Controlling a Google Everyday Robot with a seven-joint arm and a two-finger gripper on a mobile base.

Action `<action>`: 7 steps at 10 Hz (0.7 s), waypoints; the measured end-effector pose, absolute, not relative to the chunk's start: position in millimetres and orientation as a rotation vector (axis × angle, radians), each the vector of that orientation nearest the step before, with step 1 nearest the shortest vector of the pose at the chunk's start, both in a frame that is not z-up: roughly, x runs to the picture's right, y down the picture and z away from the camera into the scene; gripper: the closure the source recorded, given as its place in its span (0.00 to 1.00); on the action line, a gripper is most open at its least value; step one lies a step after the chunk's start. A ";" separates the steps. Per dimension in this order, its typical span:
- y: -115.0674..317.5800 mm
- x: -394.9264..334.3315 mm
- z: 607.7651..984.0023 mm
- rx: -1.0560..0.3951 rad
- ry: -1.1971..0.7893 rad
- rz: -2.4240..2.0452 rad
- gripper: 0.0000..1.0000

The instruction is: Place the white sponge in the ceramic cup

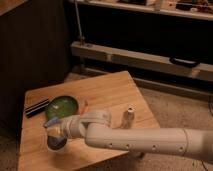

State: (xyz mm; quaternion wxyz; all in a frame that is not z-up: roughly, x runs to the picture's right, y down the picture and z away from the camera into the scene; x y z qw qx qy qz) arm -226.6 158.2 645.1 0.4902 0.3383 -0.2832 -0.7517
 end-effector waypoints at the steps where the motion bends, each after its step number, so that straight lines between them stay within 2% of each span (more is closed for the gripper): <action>1: 160.3 -228.0 643.6 0.826 -0.687 -1.829 0.46; 7: 170.3 -234.4 647.2 0.818 -0.656 -1.876 0.46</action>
